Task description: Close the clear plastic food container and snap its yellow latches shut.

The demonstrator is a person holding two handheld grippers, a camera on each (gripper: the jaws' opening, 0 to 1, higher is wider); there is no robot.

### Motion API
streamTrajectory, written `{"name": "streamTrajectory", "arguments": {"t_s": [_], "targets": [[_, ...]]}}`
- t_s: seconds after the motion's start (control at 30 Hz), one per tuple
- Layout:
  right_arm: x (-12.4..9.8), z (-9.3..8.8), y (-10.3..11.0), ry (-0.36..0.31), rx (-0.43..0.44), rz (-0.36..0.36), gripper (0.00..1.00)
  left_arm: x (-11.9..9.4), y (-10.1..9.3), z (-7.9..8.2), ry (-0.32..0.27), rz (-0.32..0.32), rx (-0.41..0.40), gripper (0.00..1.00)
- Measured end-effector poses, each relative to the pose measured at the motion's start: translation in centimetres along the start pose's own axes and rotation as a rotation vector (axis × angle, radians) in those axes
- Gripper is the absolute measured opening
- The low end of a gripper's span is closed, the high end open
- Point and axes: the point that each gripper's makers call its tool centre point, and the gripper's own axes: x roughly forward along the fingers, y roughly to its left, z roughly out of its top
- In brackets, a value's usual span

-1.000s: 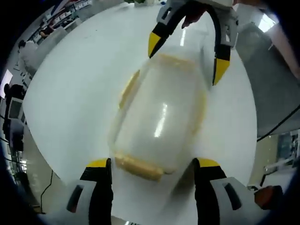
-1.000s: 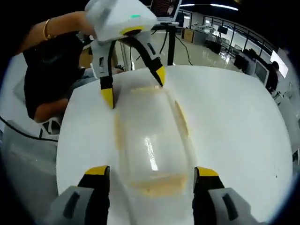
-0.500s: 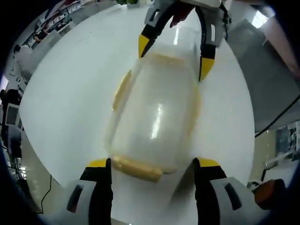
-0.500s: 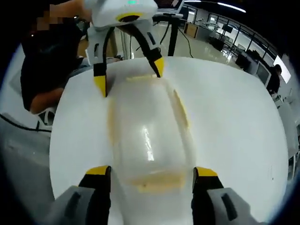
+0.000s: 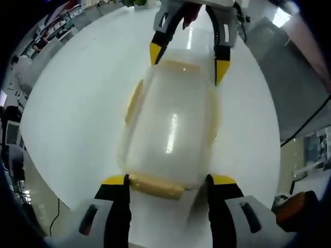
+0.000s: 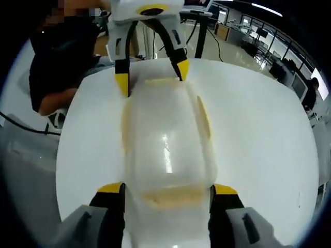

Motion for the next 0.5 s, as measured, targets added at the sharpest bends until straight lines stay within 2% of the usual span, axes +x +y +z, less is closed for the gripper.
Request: {"name": "streamTrajectory", "arguments": {"t_s": [0.27,0.37,0.5], "targets": [[-0.05,-0.20,0.02,0.028,-0.024,0.009,0.60,-0.03,-0.07,-0.20,0.019,-0.016,0.045,0.55],[-0.39,-0.71,-0.10,0.075,-0.004,-0.001,0.52,0.01,0.08,-0.12,0.023,-0.014,0.044,0.53],[-0.55,-0.72,-0.10,0.082,-0.048,0.014,0.49,0.12,0.05,-0.18,0.029,-0.016,0.051,0.53]]}}
